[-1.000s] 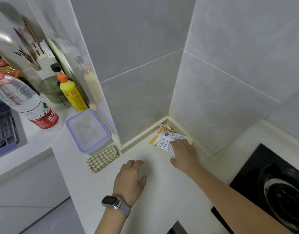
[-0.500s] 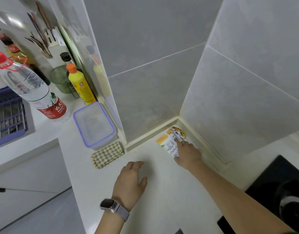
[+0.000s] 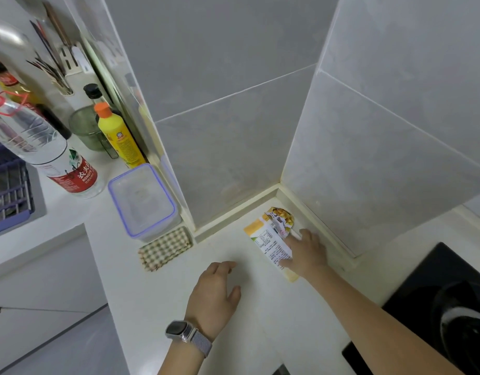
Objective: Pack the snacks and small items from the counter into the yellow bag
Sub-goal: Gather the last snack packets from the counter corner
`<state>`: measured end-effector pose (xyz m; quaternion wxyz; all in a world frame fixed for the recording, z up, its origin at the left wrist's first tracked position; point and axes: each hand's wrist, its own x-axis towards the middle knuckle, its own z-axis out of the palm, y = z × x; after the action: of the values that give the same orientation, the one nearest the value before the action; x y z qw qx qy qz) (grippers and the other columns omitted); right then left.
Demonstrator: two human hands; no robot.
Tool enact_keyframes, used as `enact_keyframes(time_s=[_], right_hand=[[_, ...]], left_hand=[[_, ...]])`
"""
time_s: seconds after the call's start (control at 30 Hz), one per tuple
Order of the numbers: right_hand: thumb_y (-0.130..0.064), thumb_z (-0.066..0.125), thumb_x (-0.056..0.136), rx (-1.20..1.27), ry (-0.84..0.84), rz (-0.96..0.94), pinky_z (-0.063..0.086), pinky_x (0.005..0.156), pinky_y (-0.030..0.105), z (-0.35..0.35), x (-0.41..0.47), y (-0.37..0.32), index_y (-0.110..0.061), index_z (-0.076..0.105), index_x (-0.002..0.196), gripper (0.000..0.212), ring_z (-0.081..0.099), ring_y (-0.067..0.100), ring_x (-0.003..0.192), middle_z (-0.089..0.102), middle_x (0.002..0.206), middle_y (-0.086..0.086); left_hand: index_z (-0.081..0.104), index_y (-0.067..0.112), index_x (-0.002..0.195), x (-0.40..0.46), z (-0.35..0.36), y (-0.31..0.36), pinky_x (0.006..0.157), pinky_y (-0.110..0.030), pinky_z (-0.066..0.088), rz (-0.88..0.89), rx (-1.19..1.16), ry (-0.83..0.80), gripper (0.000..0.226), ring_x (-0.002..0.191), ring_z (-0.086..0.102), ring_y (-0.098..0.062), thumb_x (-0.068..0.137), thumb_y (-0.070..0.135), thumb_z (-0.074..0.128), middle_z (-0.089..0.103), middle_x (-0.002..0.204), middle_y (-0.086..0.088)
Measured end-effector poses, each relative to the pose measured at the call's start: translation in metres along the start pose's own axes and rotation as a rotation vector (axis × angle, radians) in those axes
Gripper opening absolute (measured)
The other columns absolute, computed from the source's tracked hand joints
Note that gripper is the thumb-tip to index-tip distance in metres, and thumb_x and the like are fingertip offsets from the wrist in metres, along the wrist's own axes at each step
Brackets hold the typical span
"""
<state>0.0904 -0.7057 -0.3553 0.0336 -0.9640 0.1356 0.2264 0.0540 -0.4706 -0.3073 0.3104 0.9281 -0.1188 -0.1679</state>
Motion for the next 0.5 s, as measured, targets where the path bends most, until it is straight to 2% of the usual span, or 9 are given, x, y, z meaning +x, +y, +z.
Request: enact_keyframes(time_s=[0.07, 0.13, 0.17, 0.23, 0.3, 0.33, 0.37, 0.43, 0.5], right_hand=[[-0.060, 0.062, 0.076, -0.047, -0.035, 0.009, 0.041, 0.096, 0.041, -0.002, -0.004, -0.003, -0.033, 0.044, 0.127, 0.060, 0.036, 0.030, 0.122, 0.041, 0.129, 0.010], [-0.053, 0.066, 0.077, 0.010, -0.068, 0.008, 0.044, 0.094, 0.040, -0.003, -0.008, -0.005, -0.027, 0.055, 0.099, 0.036, 0.043, 0.028, 0.114, 0.045, 0.117, 0.008], [-0.047, 0.069, 0.077, 0.117, -0.080, 0.008, 0.046, 0.090, 0.037, -0.003, -0.010, -0.006, -0.026, 0.051, 0.081, 0.028, 0.049, 0.025, 0.107, 0.046, 0.112, 0.006], [-0.024, 0.074, 0.076, 0.424, -0.097, -0.008, 0.049, 0.074, 0.025, 0.001, -0.015, -0.006, -0.027, 0.041, 0.066, 0.035, 0.054, 0.019, 0.083, 0.049, 0.097, 0.003], [-0.007, 0.072, 0.075, 0.729, -0.115, 0.003, 0.041, 0.055, 0.016, 0.000, -0.024, -0.007, -0.025, 0.045, 0.068, 0.033, 0.049, 0.011, 0.064, 0.051, 0.078, -0.002], [-0.004, 0.071, 0.075, 0.878, -0.133, 0.027, 0.038, 0.052, 0.016, 0.000, -0.029, -0.007, -0.023, 0.050, 0.073, 0.029, 0.047, 0.009, 0.060, 0.052, 0.074, -0.003], [0.000, 0.070, 0.076, 1.049, -0.165, 0.060, 0.040, 0.053, 0.018, -0.002, -0.035, -0.009, -0.020, 0.055, 0.080, 0.026, 0.051, 0.008, 0.061, 0.057, 0.076, -0.002], [0.007, 0.066, 0.080, 1.425, -0.298, 0.128, 0.048, 0.059, 0.023, -0.008, -0.048, -0.013, -0.015, 0.061, 0.099, 0.029, 0.062, 0.013, 0.070, 0.067, 0.094, 0.003], [0.009, 0.062, 0.083, 1.701, -0.439, 0.180, 0.048, 0.055, 0.024, -0.016, -0.061, -0.017, -0.008, 0.062, 0.112, 0.034, 0.062, 0.016, 0.068, 0.065, 0.099, 0.007]], left_hand=[[0.044, 0.026, 0.131, 0.000, 0.000, 0.001, 0.093, -0.018, 0.041, 0.007, 0.004, -0.002, 0.046, 0.111, 0.052, -0.010, 0.086, 0.025, 0.055, 0.051, 0.122, 0.007], [0.044, 0.026, 0.131, -0.001, 0.001, 0.002, 0.093, -0.017, 0.041, 0.013, 0.001, 0.001, 0.047, 0.111, 0.051, -0.009, 0.086, 0.025, 0.054, 0.051, 0.123, 0.008], [0.044, 0.026, 0.131, -0.001, 0.001, 0.002, 0.093, -0.016, 0.041, 0.017, -0.003, 0.003, 0.047, 0.111, 0.051, -0.009, 0.086, 0.025, 0.055, 0.051, 0.123, 0.008], [0.044, 0.025, 0.131, -0.001, 0.001, 0.003, 0.093, -0.016, 0.040, 0.023, -0.013, 0.004, 0.047, 0.112, 0.051, -0.009, 0.085, 0.023, 0.055, 0.050, 0.124, 0.007], [0.044, 0.025, 0.131, -0.001, 0.002, 0.003, 0.094, -0.016, 0.039, 0.024, -0.022, 0.001, 0.048, 0.113, 0.051, -0.010, 0.085, 0.022, 0.056, 0.050, 0.124, 0.007], [0.043, 0.025, 0.132, -0.001, 0.002, 0.003, 0.094, -0.015, 0.039, 0.023, -0.022, -0.001, 0.049, 0.113, 0.050, -0.010, 0.084, 0.021, 0.057, 0.049, 0.125, 0.007], [0.043, 0.026, 0.132, -0.001, 0.002, 0.002, 0.094, -0.016, 0.039, 0.022, -0.019, -0.005, 0.051, 0.113, 0.050, -0.011, 0.083, 0.020, 0.057, 0.048, 0.126, 0.007], [0.041, 0.028, 0.133, -0.001, 0.003, -0.001, 0.094, -0.020, 0.042, 0.027, -0.009, -0.014, 0.057, 0.113, 0.050, -0.013, 0.080, 0.016, 0.059, 0.046, 0.128, 0.007], [0.038, 0.031, 0.135, -0.001, 0.003, -0.005, 0.095, -0.027, 0.044, 0.031, 0.014, -0.028, 0.065, 0.115, 0.047, -0.015, 0.077, 0.012, 0.059, 0.041, 0.131, 0.008]])
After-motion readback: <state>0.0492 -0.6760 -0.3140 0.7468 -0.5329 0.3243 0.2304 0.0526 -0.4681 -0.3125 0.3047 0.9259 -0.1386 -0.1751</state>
